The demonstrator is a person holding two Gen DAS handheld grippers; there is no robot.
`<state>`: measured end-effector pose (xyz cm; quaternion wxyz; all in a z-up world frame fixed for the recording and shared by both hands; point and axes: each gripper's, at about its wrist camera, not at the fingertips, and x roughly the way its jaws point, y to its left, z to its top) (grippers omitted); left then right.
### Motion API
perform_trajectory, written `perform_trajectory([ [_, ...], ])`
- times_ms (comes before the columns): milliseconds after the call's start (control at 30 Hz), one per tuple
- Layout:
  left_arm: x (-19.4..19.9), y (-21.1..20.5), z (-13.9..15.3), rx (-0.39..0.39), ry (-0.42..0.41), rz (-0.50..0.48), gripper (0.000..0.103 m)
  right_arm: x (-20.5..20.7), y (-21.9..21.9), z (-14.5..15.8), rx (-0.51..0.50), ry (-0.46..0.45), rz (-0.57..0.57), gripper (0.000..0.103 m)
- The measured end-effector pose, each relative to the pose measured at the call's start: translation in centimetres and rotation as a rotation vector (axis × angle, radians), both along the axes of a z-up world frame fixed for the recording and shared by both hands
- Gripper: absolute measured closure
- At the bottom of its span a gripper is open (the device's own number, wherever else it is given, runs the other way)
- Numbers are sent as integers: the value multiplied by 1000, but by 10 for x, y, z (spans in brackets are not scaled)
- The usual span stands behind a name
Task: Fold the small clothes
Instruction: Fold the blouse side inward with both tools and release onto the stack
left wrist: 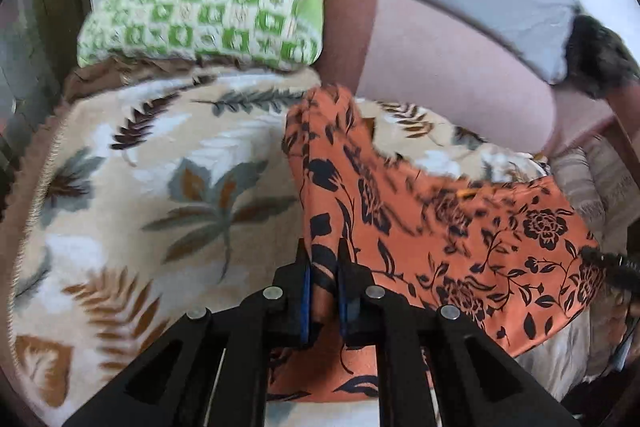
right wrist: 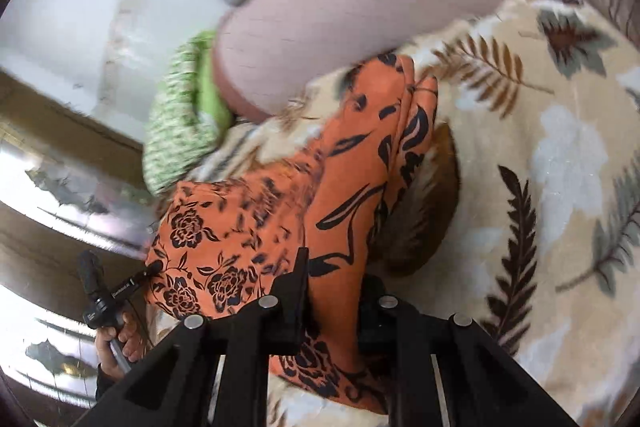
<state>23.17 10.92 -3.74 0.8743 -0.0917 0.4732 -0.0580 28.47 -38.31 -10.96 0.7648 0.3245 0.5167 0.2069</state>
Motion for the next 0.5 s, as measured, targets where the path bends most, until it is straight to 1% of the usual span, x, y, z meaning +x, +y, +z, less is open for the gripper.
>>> perform_trajectory([
  [33,-11,1,3,-9,1,-1,93,-13,-1,5,0,-4,7,86],
  [67,-35,6,1,-14,11,1,92,-30,-2,6,4,1,8,86],
  [133,-68,15,-12,-12,34,6,92,-68,2,-4,17,31,15,86],
  [167,-81,17,-26,-14,58,9,91,-90,2,-17,8,59,20,86],
  [200,-96,20,-50,-16,107,9,90,-112,6,-39,-4,103,32,82],
  [233,-106,22,-72,-20,159,24,90,-129,8,-61,3,156,35,80],
  [267,-113,27,-99,-6,217,54,88,-148,11,-93,-35,247,19,77],
  [300,-118,32,-122,23,257,92,82,-157,12,-110,-96,290,10,68],
  [333,-124,39,-122,-20,198,117,79,-166,7,-112,-64,242,-26,67],
  [367,-127,42,-114,-24,184,143,77,-169,2,-105,-61,232,-60,66],
  [400,-128,44,-103,-15,176,172,77,-171,-1,-94,-89,216,-88,50],
  [433,-130,45,-89,-15,139,200,77,-172,-3,-75,-130,160,-109,30],
  [467,-132,46,-72,-23,77,218,77,-171,-4,-59,-166,109,-113,29],
  [500,-134,43,-54,-20,14,210,75,-169,-4,-48,-195,79,-114,29],
])
